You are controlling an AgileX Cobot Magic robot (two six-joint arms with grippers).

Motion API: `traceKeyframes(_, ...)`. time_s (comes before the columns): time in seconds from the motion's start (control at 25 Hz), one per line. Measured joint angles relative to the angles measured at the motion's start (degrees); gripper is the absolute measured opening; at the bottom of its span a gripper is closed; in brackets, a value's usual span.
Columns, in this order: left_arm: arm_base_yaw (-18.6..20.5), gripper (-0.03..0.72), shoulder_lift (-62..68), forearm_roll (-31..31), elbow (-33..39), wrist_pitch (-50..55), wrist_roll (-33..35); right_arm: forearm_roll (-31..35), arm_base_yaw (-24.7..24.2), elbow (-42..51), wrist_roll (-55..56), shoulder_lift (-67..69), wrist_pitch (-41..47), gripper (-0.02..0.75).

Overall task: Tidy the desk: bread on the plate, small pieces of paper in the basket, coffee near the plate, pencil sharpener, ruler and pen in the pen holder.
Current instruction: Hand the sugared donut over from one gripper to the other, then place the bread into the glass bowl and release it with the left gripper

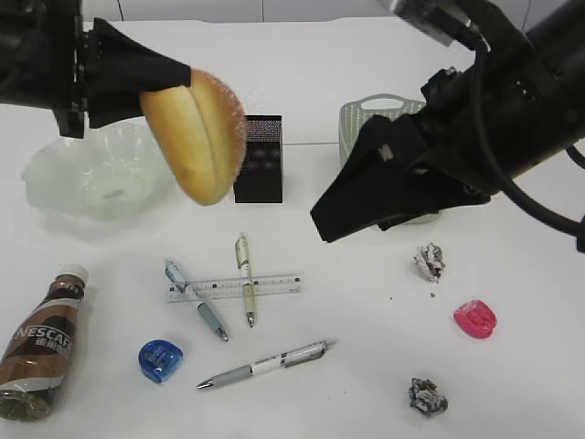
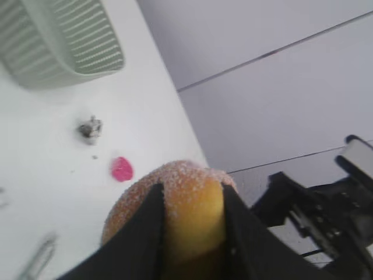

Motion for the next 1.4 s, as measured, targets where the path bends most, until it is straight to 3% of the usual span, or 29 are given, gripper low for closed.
traceKeyframes(0.28, 2.86, 0.173, 0.0, 23.61, -8.81, -6.77, -9.88, -7.31, 0.0, 0.0, 4.02, 0.0, 1.3, 0.572)
traceKeyframes(0.6, 2.86, 0.173, 0.8, 58.39, -21.84, -9.51, -32.45, -16.92, 0.0, 0.0, 17.04, 0.0, 1.58, 0.572)
traceKeyframes(0.72, 2.95, 0.173, 2.12, 67.48, -24.33, -9.64, -38.72, -22.7, 0.0, 0.0, 20.6, 0.0, 1.47, 0.572)
traceKeyframes(0.92, 2.95, 0.173, 3.46, 69.61, -24.57, -9.64, -40.81, -25.99, 0.0, 0.0, 21.87, 0.0, 0.85, 0.531)
traceKeyframes(1.12, 2.95, 0.173, 4.04, 69.75, -24.57, -9.78, -40.94, -26.2, 0.0, 0.0, 22.5, 0.0, -0.56, 0.294)
traceKeyframes(1.2, 2.95, 0.173, 4.04, 69.75, -24.57, -10.83, -40.94, -26.2, 0.0, 0.0, 22.5, 0.0, -1.39, 0.244)
traceKeyframes(1.4, 2.95, 0.174, 5.25, 69.75, -24.57, -16.07, -40.94, -27.77, 0.0, 0.0, 22.5, 0.0, -2.13, 0.219)
